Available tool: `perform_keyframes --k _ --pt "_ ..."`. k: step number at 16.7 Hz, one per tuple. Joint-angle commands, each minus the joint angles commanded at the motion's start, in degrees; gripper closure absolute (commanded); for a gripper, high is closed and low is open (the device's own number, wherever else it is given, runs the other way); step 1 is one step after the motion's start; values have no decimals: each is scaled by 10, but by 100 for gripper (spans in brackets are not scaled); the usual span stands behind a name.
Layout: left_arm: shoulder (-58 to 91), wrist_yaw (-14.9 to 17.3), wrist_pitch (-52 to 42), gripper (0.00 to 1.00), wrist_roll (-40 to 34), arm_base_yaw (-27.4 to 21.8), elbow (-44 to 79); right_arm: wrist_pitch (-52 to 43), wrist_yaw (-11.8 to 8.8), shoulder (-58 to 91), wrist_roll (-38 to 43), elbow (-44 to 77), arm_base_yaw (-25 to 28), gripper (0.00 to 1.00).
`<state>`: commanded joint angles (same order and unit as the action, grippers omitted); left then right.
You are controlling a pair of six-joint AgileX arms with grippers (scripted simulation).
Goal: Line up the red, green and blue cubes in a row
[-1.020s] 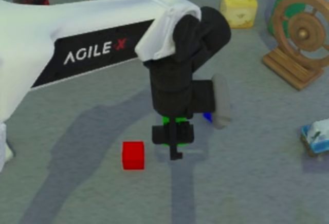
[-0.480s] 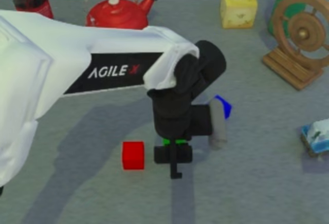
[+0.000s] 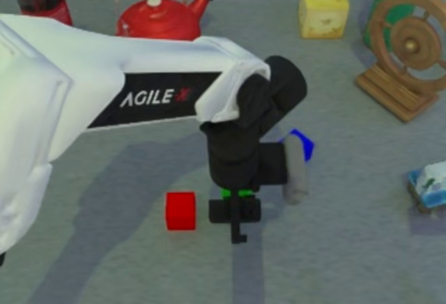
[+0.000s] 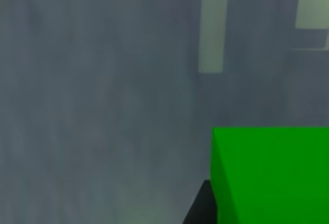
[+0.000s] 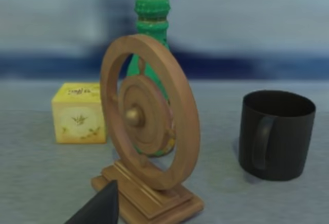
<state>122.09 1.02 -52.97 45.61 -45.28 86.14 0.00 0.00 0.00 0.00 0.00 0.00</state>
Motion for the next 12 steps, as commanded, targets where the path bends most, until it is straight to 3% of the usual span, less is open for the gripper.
perform_keyframes --k 7,12 --pt "0 0 0 2 0 0 0 0 0 0 0 0 0 0" --pt "0 0 0 0 0 0 0 0 0 0 0 0 0 0"
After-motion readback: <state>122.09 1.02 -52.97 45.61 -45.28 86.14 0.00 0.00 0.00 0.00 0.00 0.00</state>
